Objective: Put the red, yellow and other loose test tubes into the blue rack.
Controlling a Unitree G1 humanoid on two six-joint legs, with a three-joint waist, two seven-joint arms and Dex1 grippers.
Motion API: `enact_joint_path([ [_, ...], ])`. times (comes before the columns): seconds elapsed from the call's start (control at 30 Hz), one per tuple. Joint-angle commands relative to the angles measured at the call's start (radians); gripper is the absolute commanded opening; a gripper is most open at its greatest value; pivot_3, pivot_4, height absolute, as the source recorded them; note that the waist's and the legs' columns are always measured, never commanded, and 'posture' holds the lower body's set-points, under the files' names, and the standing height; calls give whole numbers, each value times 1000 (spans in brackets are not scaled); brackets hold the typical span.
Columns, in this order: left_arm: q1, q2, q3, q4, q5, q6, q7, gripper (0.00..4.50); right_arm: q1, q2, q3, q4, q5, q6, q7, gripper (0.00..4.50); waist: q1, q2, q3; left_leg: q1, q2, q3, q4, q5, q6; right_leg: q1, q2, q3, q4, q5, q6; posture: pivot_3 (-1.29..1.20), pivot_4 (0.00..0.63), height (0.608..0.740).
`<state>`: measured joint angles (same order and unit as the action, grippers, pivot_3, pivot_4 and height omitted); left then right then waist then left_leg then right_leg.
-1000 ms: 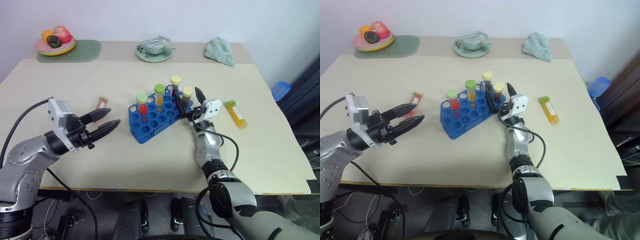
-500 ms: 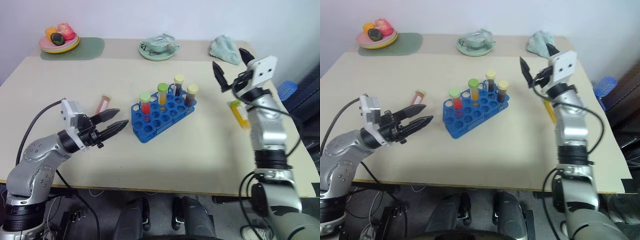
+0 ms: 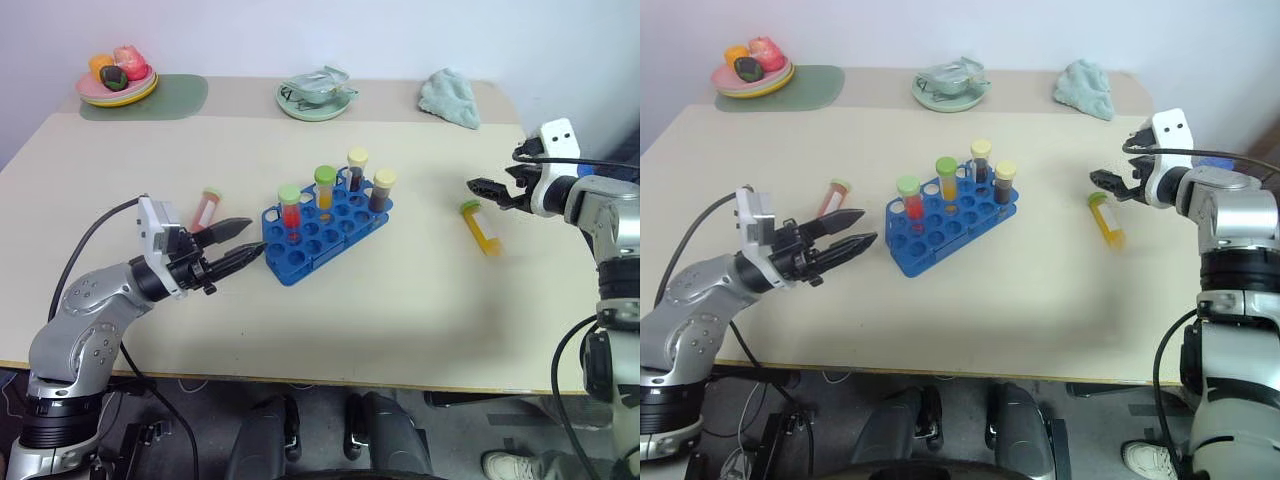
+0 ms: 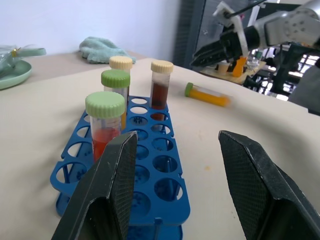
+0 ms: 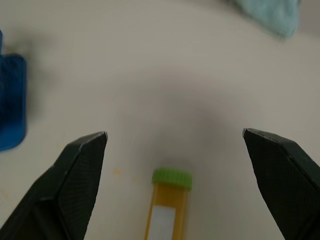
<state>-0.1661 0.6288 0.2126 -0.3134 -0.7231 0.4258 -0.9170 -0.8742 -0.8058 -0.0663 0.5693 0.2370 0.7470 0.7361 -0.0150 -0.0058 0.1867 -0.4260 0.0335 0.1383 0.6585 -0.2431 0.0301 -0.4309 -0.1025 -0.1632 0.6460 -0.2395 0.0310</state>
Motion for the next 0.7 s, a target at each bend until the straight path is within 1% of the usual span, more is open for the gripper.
enact_joint_path([
  [0.03,0,23,2,-27,4,-4,-20,2636,-71,-16,17,71,-21,45,37,4446,1,0,0,0,0,0,0,0,0,0,0,0,0,0,0,0,150,740],
  [0.13,5,31,0,-36,4,-1,-29,2636,-95,-10,39,130,-42,49,54,4446,2,0,0,0,0,0,0,0,0,0,0,0,0,0,0,0,150,740],
  [0.27,30,68,-1,-68,-19,18,-82,2636,-103,-9,81,201,-83,35,84,4446,1,0,0,-1,0,0,1,0,0,0,0,0,-1,0,0,0,150,740],
  [0.53,22,120,7,-72,-77,40,-203,2636,-84,-12,94,223,-116,31,117,4446,0,0,1,-1,0,0,1,0,0,0,0,0,0,0,1,0,150,740],
  [0.7,-4,130,-28,-58,-49,21,-254,2636,-75,-6,95,245,-133,17,113,4446,1,0,1,-1,0,0,1,0,0,0,0,0,0,-1,2,0,150,740],
])
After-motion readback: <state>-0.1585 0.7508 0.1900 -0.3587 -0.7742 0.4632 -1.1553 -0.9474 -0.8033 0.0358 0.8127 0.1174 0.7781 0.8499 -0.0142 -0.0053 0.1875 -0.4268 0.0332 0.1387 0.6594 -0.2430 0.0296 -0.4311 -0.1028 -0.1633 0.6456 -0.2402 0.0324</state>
